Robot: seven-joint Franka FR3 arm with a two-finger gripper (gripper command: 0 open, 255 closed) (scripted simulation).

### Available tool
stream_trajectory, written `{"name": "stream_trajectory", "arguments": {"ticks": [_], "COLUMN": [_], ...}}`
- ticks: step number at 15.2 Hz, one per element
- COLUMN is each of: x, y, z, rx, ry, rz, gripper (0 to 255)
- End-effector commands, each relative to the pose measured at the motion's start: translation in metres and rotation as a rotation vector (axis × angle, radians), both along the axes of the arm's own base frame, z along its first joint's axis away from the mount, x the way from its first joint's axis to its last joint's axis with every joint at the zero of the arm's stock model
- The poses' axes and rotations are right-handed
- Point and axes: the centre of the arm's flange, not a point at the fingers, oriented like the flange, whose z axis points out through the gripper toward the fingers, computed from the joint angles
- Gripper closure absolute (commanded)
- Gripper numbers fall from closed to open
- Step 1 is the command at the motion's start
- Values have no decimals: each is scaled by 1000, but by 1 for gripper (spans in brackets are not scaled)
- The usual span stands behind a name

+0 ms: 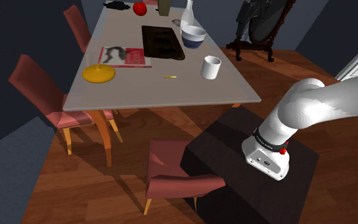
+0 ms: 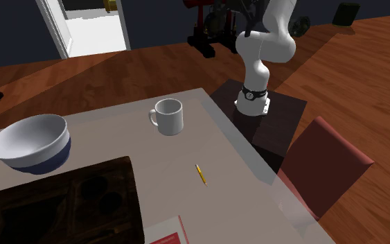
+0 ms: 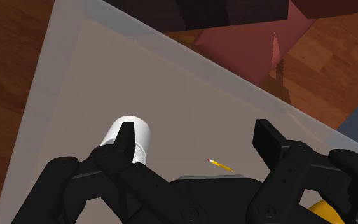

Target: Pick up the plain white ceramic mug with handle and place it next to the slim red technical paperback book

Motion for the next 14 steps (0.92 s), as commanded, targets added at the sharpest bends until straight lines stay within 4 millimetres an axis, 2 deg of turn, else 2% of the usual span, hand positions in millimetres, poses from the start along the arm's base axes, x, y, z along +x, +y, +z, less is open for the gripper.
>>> {"name": "stream_trajectory", "arguments": {"ticks": [1,14], "x": [0,115], "y": [0,-56], "z": [0,-124], "rx": [0,14], "ry": [0,60], "rz": [0,-39], "gripper": [0,0]}}
